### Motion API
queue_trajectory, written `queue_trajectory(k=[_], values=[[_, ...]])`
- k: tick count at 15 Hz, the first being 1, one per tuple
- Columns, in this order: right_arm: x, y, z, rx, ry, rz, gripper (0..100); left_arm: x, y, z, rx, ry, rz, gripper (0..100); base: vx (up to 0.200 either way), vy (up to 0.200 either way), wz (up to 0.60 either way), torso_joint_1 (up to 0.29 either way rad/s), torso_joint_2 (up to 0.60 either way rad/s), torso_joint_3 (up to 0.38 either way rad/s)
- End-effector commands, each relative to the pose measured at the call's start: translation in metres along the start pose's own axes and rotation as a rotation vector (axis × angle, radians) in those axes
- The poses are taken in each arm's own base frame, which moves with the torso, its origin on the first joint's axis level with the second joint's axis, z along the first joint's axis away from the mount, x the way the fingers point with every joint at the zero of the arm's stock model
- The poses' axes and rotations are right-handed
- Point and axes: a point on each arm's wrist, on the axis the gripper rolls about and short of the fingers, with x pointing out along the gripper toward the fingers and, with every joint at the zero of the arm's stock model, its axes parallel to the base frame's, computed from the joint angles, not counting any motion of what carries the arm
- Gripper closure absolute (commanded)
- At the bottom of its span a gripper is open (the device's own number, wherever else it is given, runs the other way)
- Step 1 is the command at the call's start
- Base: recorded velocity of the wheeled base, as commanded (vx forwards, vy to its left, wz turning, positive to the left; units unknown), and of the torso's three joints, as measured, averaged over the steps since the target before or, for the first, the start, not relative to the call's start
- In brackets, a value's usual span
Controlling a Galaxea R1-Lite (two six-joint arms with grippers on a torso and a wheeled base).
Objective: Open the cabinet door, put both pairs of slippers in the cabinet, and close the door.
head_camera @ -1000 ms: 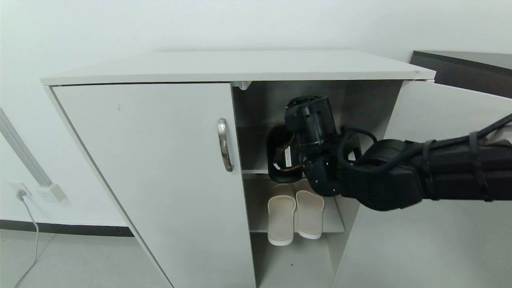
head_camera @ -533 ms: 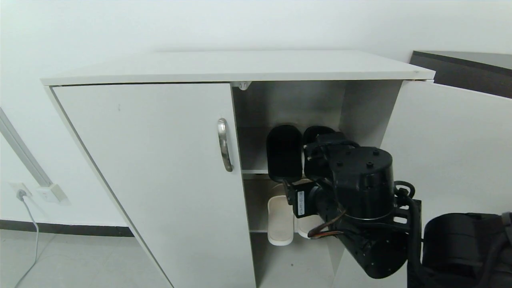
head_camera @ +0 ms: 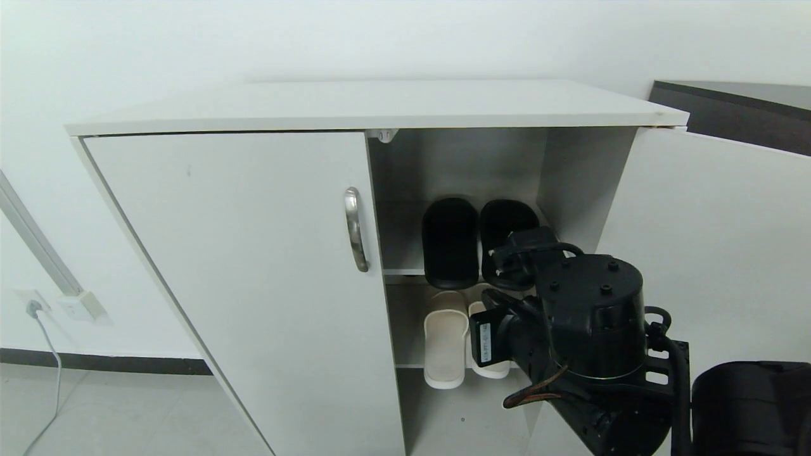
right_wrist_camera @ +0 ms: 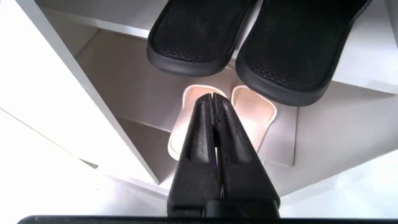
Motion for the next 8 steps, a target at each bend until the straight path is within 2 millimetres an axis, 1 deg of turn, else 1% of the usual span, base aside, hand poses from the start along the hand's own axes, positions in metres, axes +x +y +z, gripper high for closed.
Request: queue_trajectory(k=[1, 2, 8], values=[[0.0023, 0.0022, -0.0026, -0.005, 0.005, 0.0, 100, -0.0001, 0.0, 0.0003, -0.001, -0.001, 0.0, 100, 0.0, 0.0, 0.0, 0.0, 0.0, 0.0], [0.0026, 0.0023, -0.0032, -0.005, 0.005, 0.0, 100, -0.0001, 0.0, 0.0003, 0.0, -0.001, 0.0, 100, 0.0, 0.0, 0.0, 0.0, 0.0, 0.0], [0.0025, 0.0021, -0.0038, -0.007, 0.007, 0.0, 100, -0.0001, -0.0001, 0.0003, -0.001, -0.001, -0.001, 100, -0.2, 0.0, 0.0, 0.002, 0.0, 0.003]])
